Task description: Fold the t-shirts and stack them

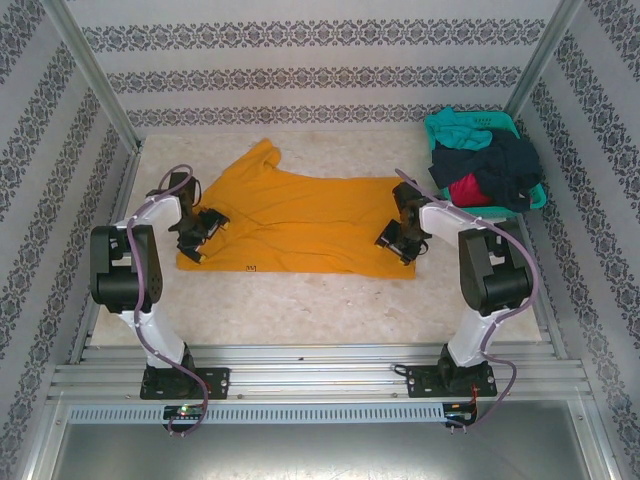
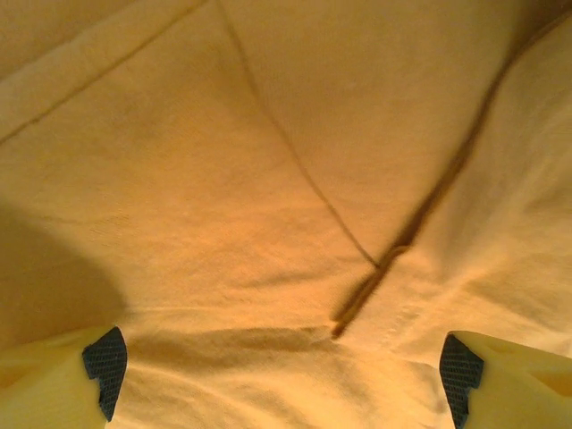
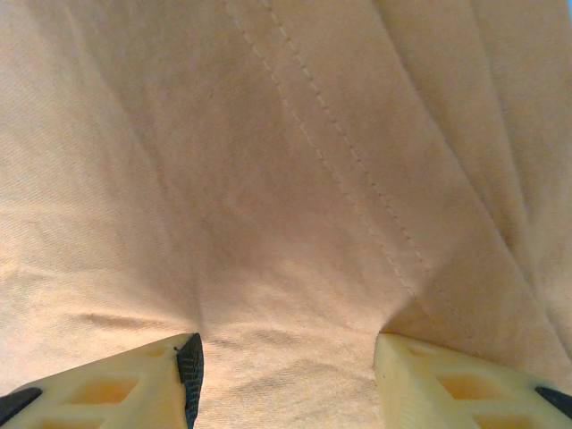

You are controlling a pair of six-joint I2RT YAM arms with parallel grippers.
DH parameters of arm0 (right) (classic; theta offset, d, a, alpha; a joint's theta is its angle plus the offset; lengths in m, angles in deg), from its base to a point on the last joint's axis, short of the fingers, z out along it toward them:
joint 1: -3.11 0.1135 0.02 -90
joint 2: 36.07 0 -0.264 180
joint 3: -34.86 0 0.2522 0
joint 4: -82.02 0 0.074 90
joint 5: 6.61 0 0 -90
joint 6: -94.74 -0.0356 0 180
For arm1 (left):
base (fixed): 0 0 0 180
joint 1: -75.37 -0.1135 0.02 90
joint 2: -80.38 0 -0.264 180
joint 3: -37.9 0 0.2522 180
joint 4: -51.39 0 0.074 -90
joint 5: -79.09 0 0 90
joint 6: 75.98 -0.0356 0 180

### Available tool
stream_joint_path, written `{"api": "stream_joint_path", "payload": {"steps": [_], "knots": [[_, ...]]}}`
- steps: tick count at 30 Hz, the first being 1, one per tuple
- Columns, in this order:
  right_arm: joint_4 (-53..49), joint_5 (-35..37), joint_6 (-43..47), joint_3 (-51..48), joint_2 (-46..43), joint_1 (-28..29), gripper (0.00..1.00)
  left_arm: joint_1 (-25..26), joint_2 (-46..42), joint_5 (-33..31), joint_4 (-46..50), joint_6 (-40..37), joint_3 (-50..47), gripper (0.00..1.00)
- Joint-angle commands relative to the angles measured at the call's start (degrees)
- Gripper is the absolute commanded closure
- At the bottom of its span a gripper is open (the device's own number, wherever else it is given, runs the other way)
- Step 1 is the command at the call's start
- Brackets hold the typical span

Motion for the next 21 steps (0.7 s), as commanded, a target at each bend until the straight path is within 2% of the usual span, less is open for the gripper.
{"api": "stream_joint_path", "payload": {"steps": [1,3,9,13,21], "knots": [[-4.93,0.18,1.03,4.83,-0.12,0.96,0.46,1.39,0.23,-1.0,5.18,-2.8,5.71,0.09],[-6.77,0.86,2.77,9.6,2.1,1.07,0.46,2.3,2.07,-1.08,6.92,-2.54,9.11,0.1],[-7.41,0.62,2.94,16.63,6.31,1.04,0.45,4.07,6.6,-1.43,13.54,2.06,14.42,0.42],[-6.73,0.33,2.26,17.05,6.84,1.04,0.45,4.22,7.15,-2.03,15.33,4.99,13.93,0.48],[-6.15,-0.09,1.62,17.05,7.05,0.94,0.45,4.58,12.48,1.59,13.64,6.81,17.8,0.57]]}}
